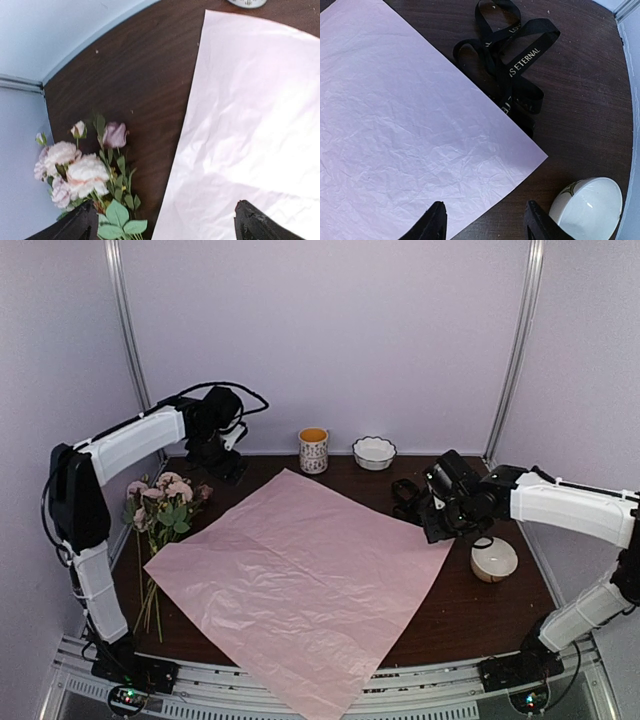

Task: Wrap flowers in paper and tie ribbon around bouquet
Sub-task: Pick up the fake flower from the corner of the board.

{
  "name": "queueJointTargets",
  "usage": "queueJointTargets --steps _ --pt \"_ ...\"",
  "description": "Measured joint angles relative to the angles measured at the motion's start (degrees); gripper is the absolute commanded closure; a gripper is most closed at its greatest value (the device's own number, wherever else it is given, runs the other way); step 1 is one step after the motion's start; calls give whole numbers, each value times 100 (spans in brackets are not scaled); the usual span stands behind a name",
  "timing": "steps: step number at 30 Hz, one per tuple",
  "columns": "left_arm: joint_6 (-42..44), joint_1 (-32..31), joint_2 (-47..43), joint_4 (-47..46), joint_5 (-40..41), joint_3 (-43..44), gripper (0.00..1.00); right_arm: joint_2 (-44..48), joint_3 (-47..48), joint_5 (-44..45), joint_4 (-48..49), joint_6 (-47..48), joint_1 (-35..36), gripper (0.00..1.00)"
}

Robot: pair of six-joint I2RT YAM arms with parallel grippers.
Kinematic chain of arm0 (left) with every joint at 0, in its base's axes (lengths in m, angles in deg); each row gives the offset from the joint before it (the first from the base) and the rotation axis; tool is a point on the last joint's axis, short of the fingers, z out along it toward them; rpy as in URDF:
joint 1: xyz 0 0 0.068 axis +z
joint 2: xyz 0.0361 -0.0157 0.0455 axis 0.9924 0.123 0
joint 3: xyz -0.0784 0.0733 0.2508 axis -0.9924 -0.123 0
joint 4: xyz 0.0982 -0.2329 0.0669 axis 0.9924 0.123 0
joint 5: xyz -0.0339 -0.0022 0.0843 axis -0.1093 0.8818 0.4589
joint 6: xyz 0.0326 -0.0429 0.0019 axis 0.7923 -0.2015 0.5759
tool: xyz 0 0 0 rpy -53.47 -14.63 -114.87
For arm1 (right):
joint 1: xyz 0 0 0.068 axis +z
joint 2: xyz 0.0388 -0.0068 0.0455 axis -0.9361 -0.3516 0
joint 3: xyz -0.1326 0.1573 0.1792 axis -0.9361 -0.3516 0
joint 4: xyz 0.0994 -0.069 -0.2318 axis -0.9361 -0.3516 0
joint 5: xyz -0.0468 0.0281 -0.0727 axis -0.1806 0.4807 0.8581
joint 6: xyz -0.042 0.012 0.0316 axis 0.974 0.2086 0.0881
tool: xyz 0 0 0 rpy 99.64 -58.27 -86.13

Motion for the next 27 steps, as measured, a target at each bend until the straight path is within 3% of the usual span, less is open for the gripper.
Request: queueJointTargets --steps 4,8,11,18,24,27 --pt "-243 -13 -942 -149 61 -1373 10 330 44 2 -173 -70 181 47" --pt "-577 63 -1587 -354 146 -2645 30 361 42 -15 -122 -83 332 47" --pt "-876 343 -2072 -435 92 -3504 51 317 42 -83 -28 -76 446 47" --pt "-1331 1294 -2647 -627 -103 -3838 54 326 -87 -267 238 26 636 46" --pt "-1550 1661 -2146 -817 -199 -3709 45 459 -479 -382 264 131 638 46" --pt "-1574 1786 -1843 -907 -295 -3652 47 509 -527 -417 267 197 638 46"
